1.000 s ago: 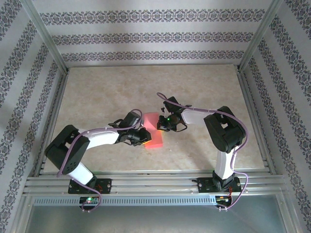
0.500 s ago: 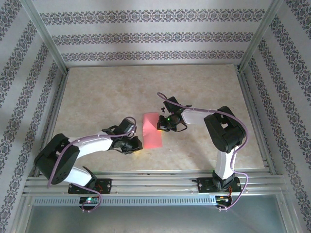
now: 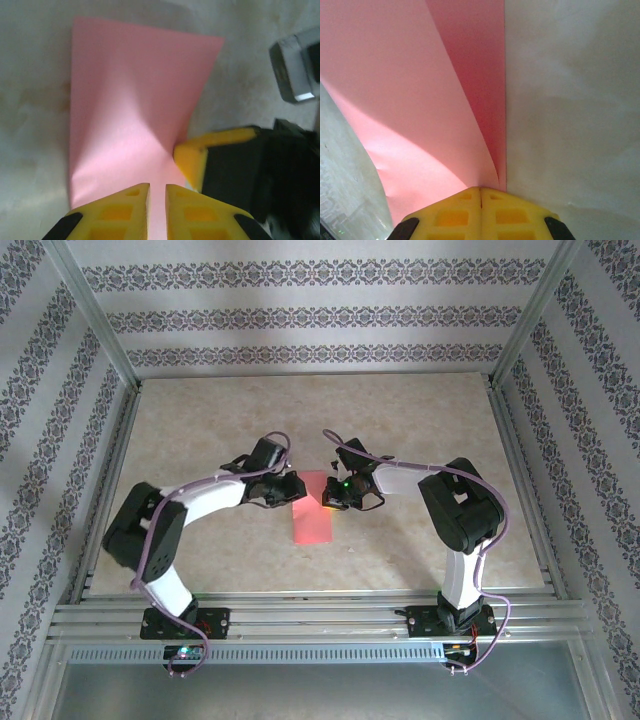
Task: Fold a paper plane with a square sheet of paper (pick it up from the middle)
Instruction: First fold the square sheet of paper in half at the center of the table.
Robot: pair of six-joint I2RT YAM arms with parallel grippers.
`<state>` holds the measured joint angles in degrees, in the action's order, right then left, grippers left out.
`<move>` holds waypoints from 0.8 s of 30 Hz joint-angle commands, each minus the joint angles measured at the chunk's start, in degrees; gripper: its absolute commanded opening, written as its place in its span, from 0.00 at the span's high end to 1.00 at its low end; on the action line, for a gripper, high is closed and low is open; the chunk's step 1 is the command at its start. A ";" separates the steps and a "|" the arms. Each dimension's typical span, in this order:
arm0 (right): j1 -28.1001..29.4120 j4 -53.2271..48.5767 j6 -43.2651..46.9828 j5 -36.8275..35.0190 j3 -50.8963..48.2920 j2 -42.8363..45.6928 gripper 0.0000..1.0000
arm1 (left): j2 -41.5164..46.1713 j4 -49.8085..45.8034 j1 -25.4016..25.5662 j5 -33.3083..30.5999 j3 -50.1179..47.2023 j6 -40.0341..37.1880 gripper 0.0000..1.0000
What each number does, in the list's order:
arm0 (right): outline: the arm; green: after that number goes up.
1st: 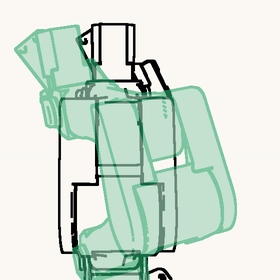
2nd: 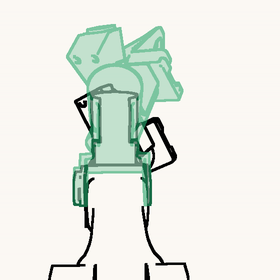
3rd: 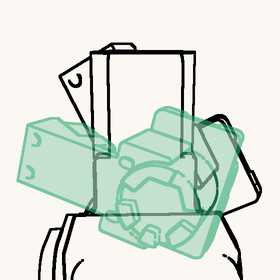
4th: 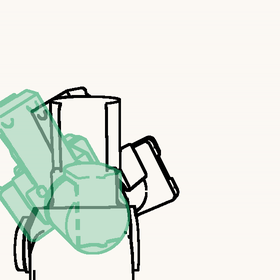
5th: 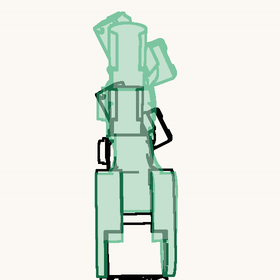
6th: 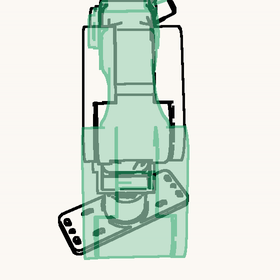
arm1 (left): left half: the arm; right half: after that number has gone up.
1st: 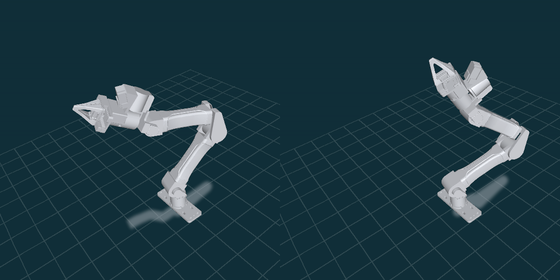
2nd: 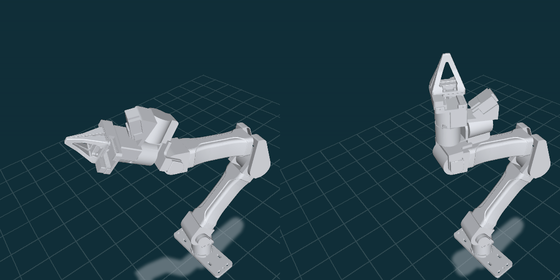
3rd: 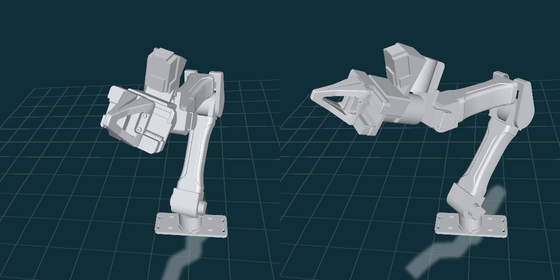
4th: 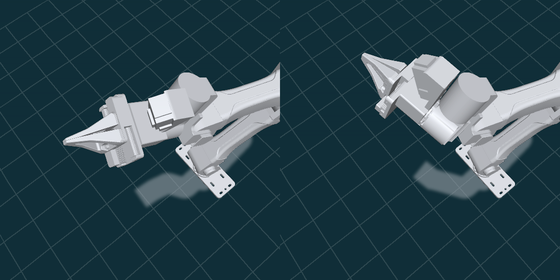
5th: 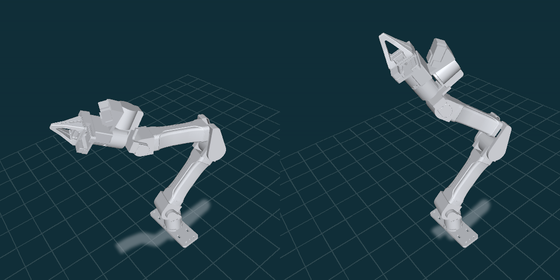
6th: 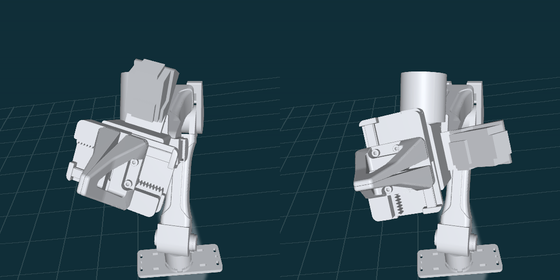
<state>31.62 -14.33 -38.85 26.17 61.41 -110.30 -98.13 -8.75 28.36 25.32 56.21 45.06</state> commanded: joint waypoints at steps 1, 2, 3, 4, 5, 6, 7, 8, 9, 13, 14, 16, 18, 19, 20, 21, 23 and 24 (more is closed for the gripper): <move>-0.24 -8.43 0.27 -12.17 -4.88 -8.95 1.00 | -4.00 3.29 -0.83 2.35 2.33 -2.61 0.84; -0.24 -8.56 0.27 -12.13 -4.91 -8.96 1.00 | -4.95 3.61 -1.22 2.65 2.35 -2.69 0.84; -0.22 -8.64 0.27 -12.21 -4.89 -8.89 1.00 | -5.73 3.59 -1.54 2.64 2.31 -2.78 0.84; -0.15 -8.81 0.27 -12.16 -4.98 -8.86 1.00 | -6.44 3.83 -2.16 2.90 2.14 -2.91 0.84; -0.15 -8.95 0.27 -12.09 -4.91 -8.87 1.00 | -6.94 3.91 -2.77 3.18 1.86 -2.96 0.84; -0.15 -9.09 0.35 -12.27 -5.01 -8.80 1.00 | -7.16 4.08 -3.17 3.35 1.50 -3.00 0.84; -0.11 -9.22 0.37 -12.32 -5.06 -8.74 1.00 | -7.33 4.30 -3.80 3.42 1.00 -3.33 0.84; -0.14 -9.36 0.35 -12.29 -5.25 -8.67 1.00 | -7.29 4.28 -4.41 3.34 0.48 -3.69 0.84; -0.12 -9.47 0.35 -12.29 -5.35 -8.61 1.00 | -7.32 4.40 -4.98 3.23 0.12 -4.03 0.84; -0.06 -10.57 1.09 -12.64 -5.81 -8.27 1.00 | -7.94 4.65 -7.50 3.17 -0.48 -5.73 0.84; -0.06 -10.86 1.44 -12.72 -6.02 -8.03 1.00 | -8.41 4.17 -8.15 2.75 -0.14 -6.28 0.84; -0.07 -11.54 2.13 -13.23 -6.45 -7.74 1.00 | -8.87 1.54 -8.90 1.17 1.30 -7.97 0.84; -0.15 -11.93 2.76 -13.51 -6.65 -7.56 1.00 | -8.57 -1.52 -9.11 -1.30 3.01 -10.01 0.84; -0.15 -12.10 2.98 -13.54 -6.63 -7.59 1.00 | -8.03 -2.90 -9.16 -2.00 3.97 -10.78 0.84; -0.20 -12.21 3.14 -13.53 -6.50 -7.56 1.00 | -7.17 -3.63 -9.16 -1.91 4.75 -11.12 0.84; -0.15 -12.30 3.17 -13.51 -6.43 -7.50 1.00 | -6.13 -3.81 -9.14 -1.14 5.22 -11.01 0.84; -0.06 -12.31 3.04 -13.53 -6.30 -7.27 1.00 | -3.78 -2.57 -8.86 1.28 5.11 -9.75 0.84; -0.06 -12.31 2.99 -13.43 -6.21 -7.21 1.00 | -2.72 -1.23 -8.38 2.38 4.67 -8.71 0.84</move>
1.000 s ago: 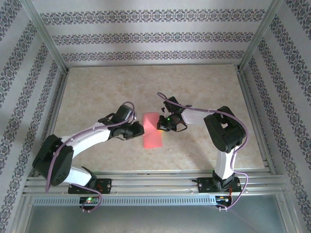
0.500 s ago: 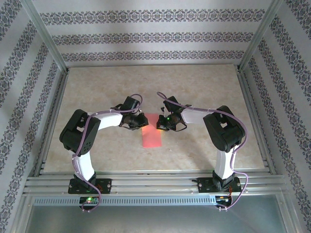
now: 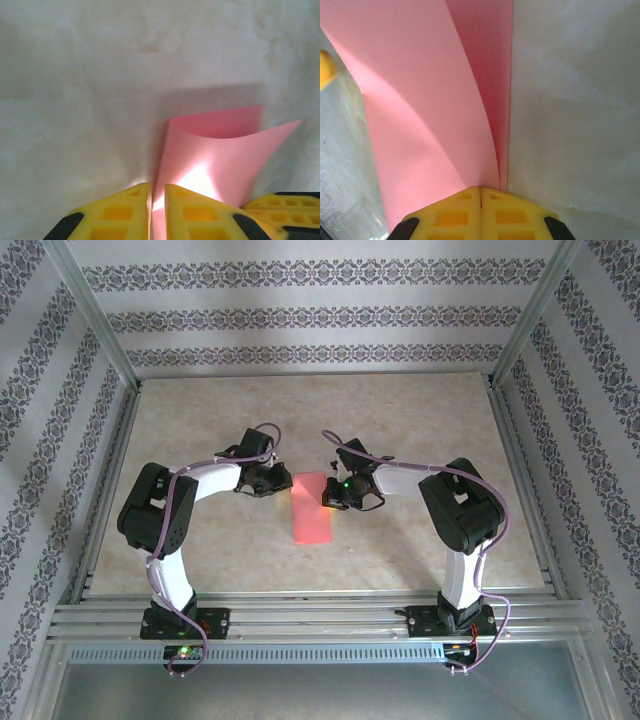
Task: Fold a paper plane with a square sheet of paper (pick it up from the middle)
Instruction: First fold the square sheet of paper in half at the center of the table.
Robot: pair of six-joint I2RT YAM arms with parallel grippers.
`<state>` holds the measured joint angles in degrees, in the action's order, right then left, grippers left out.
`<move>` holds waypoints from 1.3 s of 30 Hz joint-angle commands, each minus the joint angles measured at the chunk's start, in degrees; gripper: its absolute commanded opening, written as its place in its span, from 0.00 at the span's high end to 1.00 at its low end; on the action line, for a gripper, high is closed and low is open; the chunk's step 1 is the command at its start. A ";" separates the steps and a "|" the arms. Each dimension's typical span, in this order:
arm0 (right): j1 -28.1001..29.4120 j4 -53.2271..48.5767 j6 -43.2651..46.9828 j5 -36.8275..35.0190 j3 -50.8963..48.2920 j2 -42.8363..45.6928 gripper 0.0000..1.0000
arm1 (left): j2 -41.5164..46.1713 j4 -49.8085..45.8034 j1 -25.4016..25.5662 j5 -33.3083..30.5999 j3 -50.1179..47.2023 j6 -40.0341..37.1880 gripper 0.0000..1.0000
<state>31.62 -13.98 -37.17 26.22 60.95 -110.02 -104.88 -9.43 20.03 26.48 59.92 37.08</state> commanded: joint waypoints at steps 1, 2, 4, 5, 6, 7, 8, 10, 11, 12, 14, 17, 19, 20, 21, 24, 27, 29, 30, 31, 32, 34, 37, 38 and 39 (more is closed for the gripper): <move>-0.06 -12.65 1.22 -13.64 -5.78 -7.40 1.00 | 4.68 0.60 0.36 2.33 0.50 0.15 0.84; -0.06 -12.65 1.18 -13.56 -5.76 -7.39 1.00 | 5.15 2.03 0.99 3.50 0.00 1.12 0.84; -0.06 -12.65 1.12 -13.55 -5.80 -7.44 1.00 | 4.90 4.97 1.97 4.92 -0.83 3.30 0.84; -0.07 -12.57 1.05 -13.61 -5.80 -7.54 1.00 | 4.14 6.59 2.26 5.87 -1.08 4.28 0.84; -0.06 -12.49 1.04 -13.56 -5.77 -7.67 1.00 | 3.10 7.72 2.54 6.21 -1.06 4.97 0.84; -0.11 -12.48 0.95 -13.47 -5.76 -7.80 1.00 | 2.13 8.14 2.66 6.30 -0.70 5.33 0.84; -0.06 -12.43 1.00 -13.36 -5.69 -7.91 1.00 | 0.83 8.44 2.65 6.58 -0.10 5.46 0.84; -0.06 -12.48 1.04 -13.35 -5.66 -7.76 1.00 | -1.30 8.38 2.67 6.68 1.20 5.20 0.84; -0.06 -12.48 1.09 -13.23 -5.71 -7.66 1.00 | -2.46 7.87 2.65 6.52 2.06 4.92 0.84; -0.11 -12.56 1.21 -13.28 -5.65 -7.66 1.00 | -3.50 7.44 2.70 6.44 2.78 4.39 0.84; -0.07 -12.74 1.31 -12.99 -5.35 -7.76 1.00 | -4.92 6.54 2.69 5.66 3.38 3.95 0.84; -0.06 -13.09 1.48 -13.23 -5.23 -7.67 1.00 | -6.56 5.75 2.23 4.50 3.27 3.22 0.84; -0.17 -13.35 1.57 -13.59 -5.27 -7.50 1.00 | -7.16 5.91 1.54 3.60 2.53 2.87 0.84; -0.16 -13.43 1.57 -13.73 -5.38 -7.38 1.00 | -7.34 5.78 0.94 3.01 2.15 2.38 0.84; -0.15 -13.52 1.50 -13.89 -5.57 -7.28 1.00 | -7.40 5.55 0.27 2.36 1.79 1.77 0.85; -0.32 -13.49 1.37 -14.24 -6.06 -7.02 1.00 | -7.53 4.71 -1.73 1.06 1.43 0.08 0.84; -0.33 -13.44 1.31 -14.63 -6.41 -6.99 1.00 | -7.53 4.38 -3.93 0.58 2.03 -0.84 0.84; -0.33 -13.36 1.22 -14.63 -6.46 -7.21 1.00 | -7.46 3.15 -4.84 -0.47 3.40 -1.83 0.84; -0.33 -13.36 1.18 -14.70 -6.58 -7.23 1.00 | -7.36 2.26 -5.28 -1.20 4.25 -2.45 0.84; -0.33 -13.36 1.20 -14.72 -6.54 -7.23 1.00 | -7.29 1.55 -5.52 -1.87 4.98 -2.89 0.84; -0.33 -13.35 1.11 -14.71 -6.59 -7.21 1.00 | -7.04 0.75 -5.79 -2.42 5.96 -3.37 0.84; -0.28 -13.33 1.13 -14.68 -6.37 -7.15 1.00 | -6.10 -1.05 -5.90 -2.65 7.38 -3.87 0.84; -0.24 -13.23 0.97 -14.73 -6.19 -6.80 1.00 | -2.36 -2.26 -5.16 0.90 6.98 -1.31 0.84; -0.33 -13.29 0.79 -14.77 -6.19 -6.56 1.00 | -0.40 -1.88 -4.36 2.27 5.78 0.16 0.84; -0.37 -13.25 0.57 -14.71 -6.19 -6.38 1.00 | 1.56 -1.13 -3.35 3.08 4.19 1.65 0.84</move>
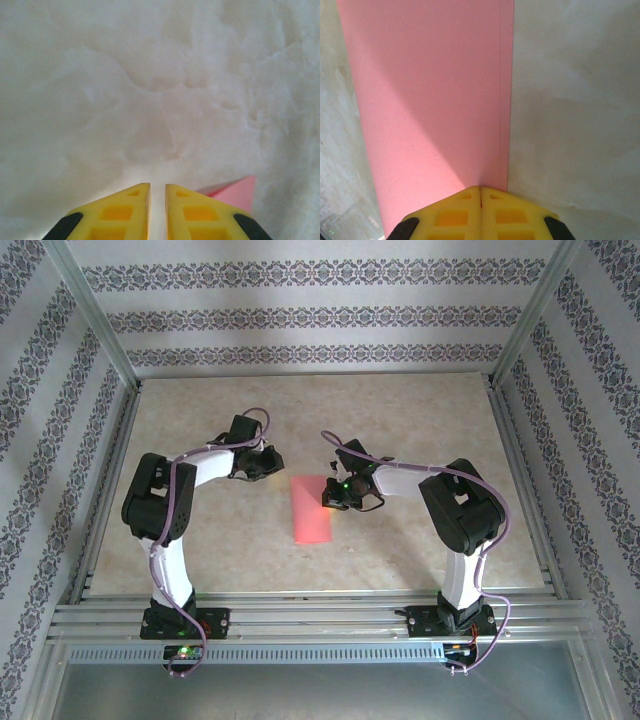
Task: Fold a paper plane with a square sheet of paper (pick it up from the middle)
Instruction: First fold the square sheet of paper in half at the center of the table.
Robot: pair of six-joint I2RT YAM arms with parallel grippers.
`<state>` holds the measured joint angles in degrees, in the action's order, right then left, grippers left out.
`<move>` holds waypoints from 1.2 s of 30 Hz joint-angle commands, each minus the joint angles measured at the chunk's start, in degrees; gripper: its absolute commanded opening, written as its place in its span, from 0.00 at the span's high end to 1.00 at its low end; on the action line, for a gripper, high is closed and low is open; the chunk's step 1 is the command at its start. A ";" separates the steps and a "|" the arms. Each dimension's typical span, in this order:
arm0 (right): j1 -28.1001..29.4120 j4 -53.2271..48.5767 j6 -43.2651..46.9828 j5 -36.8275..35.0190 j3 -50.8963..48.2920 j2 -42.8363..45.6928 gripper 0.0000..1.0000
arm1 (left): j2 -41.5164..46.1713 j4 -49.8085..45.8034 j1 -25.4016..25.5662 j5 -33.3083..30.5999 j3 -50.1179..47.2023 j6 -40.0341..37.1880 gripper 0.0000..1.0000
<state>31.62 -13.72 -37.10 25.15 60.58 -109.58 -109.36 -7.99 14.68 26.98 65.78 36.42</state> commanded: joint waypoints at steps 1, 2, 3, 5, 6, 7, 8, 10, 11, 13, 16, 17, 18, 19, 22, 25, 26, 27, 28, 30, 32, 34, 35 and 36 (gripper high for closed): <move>-0.37 -13.46 0.30 -13.72 -5.90 -6.71 1.00 | 7.61 -1.97 3.04 2.96 -3.18 3.45 0.84; -0.33 -13.28 -0.02 -13.74 -6.04 -6.54 1.00 | 9.15 -1.62 4.39 2.87 -4.81 4.79 0.84; -0.33 -13.10 -0.23 -13.67 -6.18 -6.41 1.00 | 10.40 -1.07 5.67 2.68 -6.59 6.14 0.84; -0.33 -12.70 -0.76 -13.45 -6.39 -6.50 1.00 | 11.58 -0.10 8.00 2.67 -9.41 9.06 0.84; -0.33 -12.57 -0.99 -13.24 -6.56 -6.51 1.00 | 12.00 0.81 9.30 2.85 -10.93 10.51 0.85; -0.29 -12.48 -1.12 -13.23 -6.69 -6.51 1.00 | 12.38 1.68 10.28 2.99 -12.26 12.18 0.85; -0.24 -12.39 -1.34 -13.18 -6.83 -6.58 1.00 | 12.79 2.98 11.35 3.12 -13.69 13.80 0.86; -0.24 -12.13 -1.61 -13.28 -7.04 -6.69 1.00 | 13.50 4.72 13.24 3.67 -15.63 15.99 0.86; -0.24 -11.97 -1.74 -13.20 -7.14 -6.74 1.00 | 13.77 4.95 13.97 3.38 -16.38 16.75 0.86; -0.16 -11.73 -1.94 -13.08 -7.15 -7.04 1.00 | 13.99 4.62 15.00 2.68 -17.36 17.33 0.87; 0.02 -11.60 -2.18 -13.09 -7.01 -7.52 1.00 | 13.50 2.47 15.68 1.28 -18.29 16.74 0.87; 0.05 -11.60 -2.27 -13.04 -6.97 -7.56 1.00 | 13.11 1.85 15.73 1.27 -18.48 16.40 0.87; 0.11 -11.53 -2.44 -13.25 -7.07 -7.54 1.00 | 12.82 1.30 16.01 1.26 -18.63 16.09 0.87; 0.11 -11.51 -2.53 -13.33 -7.13 -7.56 1.00 | 12.56 0.78 16.23 1.22 -18.85 15.69 0.88; 0.11 -11.29 -3.05 -13.37 -7.56 -7.42 1.00 | 11.87 -2.62 16.61 0.41 -19.50 13.41 0.87; 0.20 -10.86 -3.71 -13.38 -8.17 -6.85 1.00 | 12.06 -9.00 16.63 -3.32 -18.51 9.26 0.88; 0.20 -10.72 -3.85 -13.39 -8.36 -6.58 1.00 | 12.07 -10.28 16.62 -3.99 -17.94 8.13 0.87; 0.20 -10.64 -4.01 -13.35 -8.46 -6.13 1.00 | 11.94 -11.20 16.61 -4.38 -17.15 7.20 0.87; 0.20 -10.63 -4.11 -13.13 -8.41 -5.64 1.00 | 11.76 -11.28 16.63 -4.16 -16.55 6.70 0.87; 0.16 -10.42 -4.34 -12.70 -8.29 -4.13 1.00 | 11.52 -10.80 16.66 -3.48 -15.74 6.30 0.88; 0.20 -9.78 -4.35 -11.87 -8.02 -2.09 1.00 | 11.32 -10.06 16.62 -3.08 -15.46 6.29 0.88; 0.20 -8.61 -4.51 -10.74 -7.72 0.67 1.00 | 10.98 -10.33 16.61 -3.01 -15.12 5.95 0.88; 0.20 -7.78 -4.56 -9.90 -7.58 1.89 1.00 | 10.80 -10.52 16.66 -2.89 -14.95 5.70 0.88; 0.20 -6.61 -4.69 -8.70 -7.50 3.47 1.00 | 10.63 -10.73 16.61 -2.86 -14.82 5.42 0.88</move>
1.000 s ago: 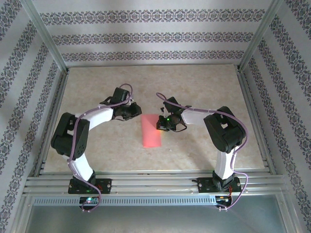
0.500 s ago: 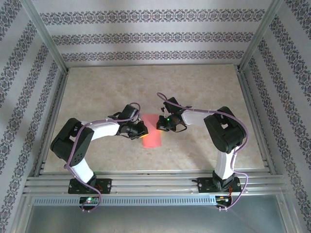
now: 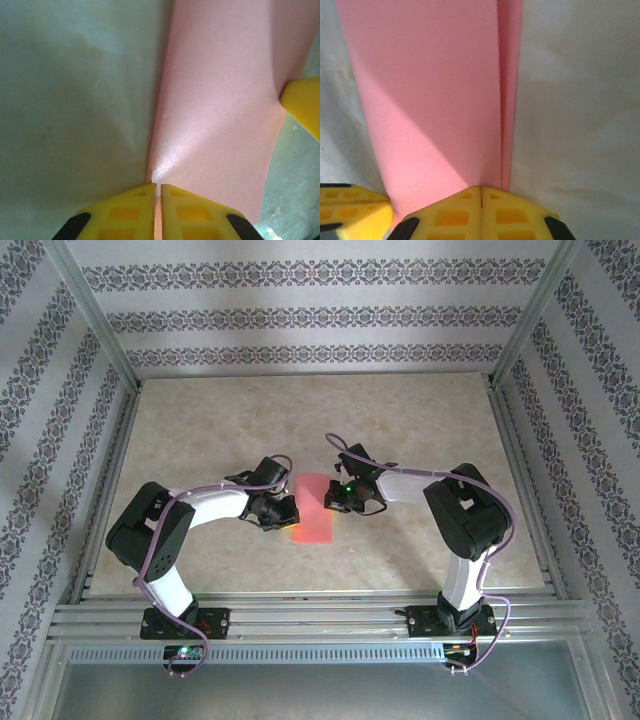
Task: Fold a paper plane with a square sheet of paper (pick it up from the middle)
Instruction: First fold the square sheet of paper in half at the center of the table, then hold the square sheet of paper at the center of the table, then first fold the square sheet of paper in half at the center of the table.
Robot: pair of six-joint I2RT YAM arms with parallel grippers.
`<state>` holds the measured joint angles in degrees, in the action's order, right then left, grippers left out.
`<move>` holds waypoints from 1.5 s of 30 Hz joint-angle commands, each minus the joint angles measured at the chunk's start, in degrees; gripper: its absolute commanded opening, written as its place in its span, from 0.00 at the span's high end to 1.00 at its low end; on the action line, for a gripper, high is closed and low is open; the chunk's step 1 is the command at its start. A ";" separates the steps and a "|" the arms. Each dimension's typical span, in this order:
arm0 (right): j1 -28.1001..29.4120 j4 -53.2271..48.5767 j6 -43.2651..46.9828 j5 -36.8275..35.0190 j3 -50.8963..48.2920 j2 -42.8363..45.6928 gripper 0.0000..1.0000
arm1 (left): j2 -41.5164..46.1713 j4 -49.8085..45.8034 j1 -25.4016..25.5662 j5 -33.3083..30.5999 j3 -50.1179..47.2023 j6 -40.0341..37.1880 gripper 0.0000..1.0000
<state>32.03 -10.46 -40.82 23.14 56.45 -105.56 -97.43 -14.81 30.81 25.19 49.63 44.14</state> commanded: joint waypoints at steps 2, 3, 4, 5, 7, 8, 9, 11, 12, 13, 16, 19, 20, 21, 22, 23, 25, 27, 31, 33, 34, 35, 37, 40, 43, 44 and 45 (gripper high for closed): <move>-0.17 -7.24 -1.26 -4.49 -3.27 2.40 0.98 | -1.45 -4.00 0.48 -0.96 1.36 -2.74 0.88; -0.13 -5.71 -1.35 -3.20 -3.39 3.65 0.96 | -1.52 -4.00 0.48 -0.95 1.49 -2.82 0.88; -0.15 -3.85 -1.22 -1.42 -3.41 4.92 0.90 | -1.60 -4.07 0.53 -0.88 1.72 -3.04 0.88; -0.13 -2.22 -1.04 0.28 -3.45 5.63 0.86 | -1.66 -4.09 0.49 -0.82 1.94 -3.16 0.88; 0.03 0.21 -0.84 2.86 -3.00 6.00 0.84 | -1.88 -4.09 0.48 -0.76 2.35 -3.38 0.88; 0.25 0.42 -0.93 3.20 -2.50 5.69 0.84 | -1.97 -4.09 0.48 -0.78 2.38 -3.34 0.88; 0.52 0.48 -0.93 3.43 -1.91 5.10 0.84 | -2.04 -4.09 0.54 -0.72 2.53 -3.38 0.88; 1.17 1.13 -0.93 3.76 -1.04 3.78 0.86 | -2.06 -4.00 0.49 -0.75 2.69 -3.35 0.88; 1.51 1.09 -1.13 3.57 -0.42 3.37 0.87 | -2.06 -4.08 0.48 -0.82 2.75 -3.30 0.88; 1.61 1.61 -1.56 3.31 -0.25 3.25 0.88 | -2.11 -4.09 0.48 -0.82 2.80 -3.27 0.88; 1.58 3.13 -3.02 1.40 -0.82 4.60 0.90 | -2.15 -4.00 0.48 -0.91 2.93 -2.88 0.88; 1.22 1.82 -2.43 -3.28 -1.76 7.46 0.90 | -2.07 -3.85 0.48 -0.91 3.11 -2.41 0.88; 1.11 2.23 -2.33 -3.39 -2.21 7.98 0.89 | -1.97 -3.83 0.48 -0.88 3.12 -2.32 0.88; 1.10 2.66 -1.93 -2.78 -2.13 7.97 0.88 | -1.85 -3.67 0.52 -0.85 3.22 -2.16 0.88; 1.19 2.31 -1.55 -1.60 -1.40 7.19 0.87 | -1.79 -3.52 0.48 -0.62 3.21 -1.99 0.88; 1.40 2.15 -1.39 -0.68 -0.62 6.25 0.88 | -1.71 -3.41 0.50 -0.42 3.24 -1.79 0.88; 1.87 2.70 -1.64 1.21 0.77 3.52 0.90 | -1.57 -2.97 0.49 0.09 3.07 -1.39 0.88; 2.03 2.73 -2.16 1.39 1.90 1.42 0.91 | -1.30 -2.53 0.48 0.03 2.76 -1.04 0.88; 1.92 3.02 -2.58 1.05 3.51 -1.93 0.94 | -0.28 -2.41 0.53 0.05 2.81 -0.56 0.88; 1.82 2.78 -2.55 0.82 3.78 -2.96 0.94 | 0.75 -2.76 0.48 0.06 3.14 -0.61 0.88; 1.70 2.53 -2.43 0.55 3.77 -3.41 0.95 | 1.56 -2.88 0.48 0.15 3.34 -0.67 0.88; 1.64 2.15 -2.05 0.19 3.76 -3.82 0.95 | 2.40 -2.74 0.54 0.37 3.60 -0.72 0.88; 1.47 1.27 -1.14 -0.44 3.54 -4.37 0.95 | 3.96 -1.40 0.53 1.46 3.86 -0.66 0.87; 1.10 0.45 -0.02 -0.88 3.10 -5.22 0.95 | 4.34 5.52 0.48 6.02 3.15 0.38 0.86; 0.91 0.03 0.39 -0.90 2.77 -6.04 0.95 | 1.21 9.74 0.55 8.71 3.49 2.23 0.86; 0.92 0.01 0.48 -0.97 2.72 -6.19 0.95 | 0.04 9.38 0.48 8.65 4.08 2.16 0.86; 0.92 -0.06 0.53 -0.99 2.69 -6.39 0.95 | -0.73 8.86 0.48 8.21 4.41 2.05 0.86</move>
<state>33.47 -7.40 -41.74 23.83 59.53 -108.60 -95.53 -9.02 30.79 31.09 52.62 44.62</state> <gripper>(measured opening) 0.057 0.137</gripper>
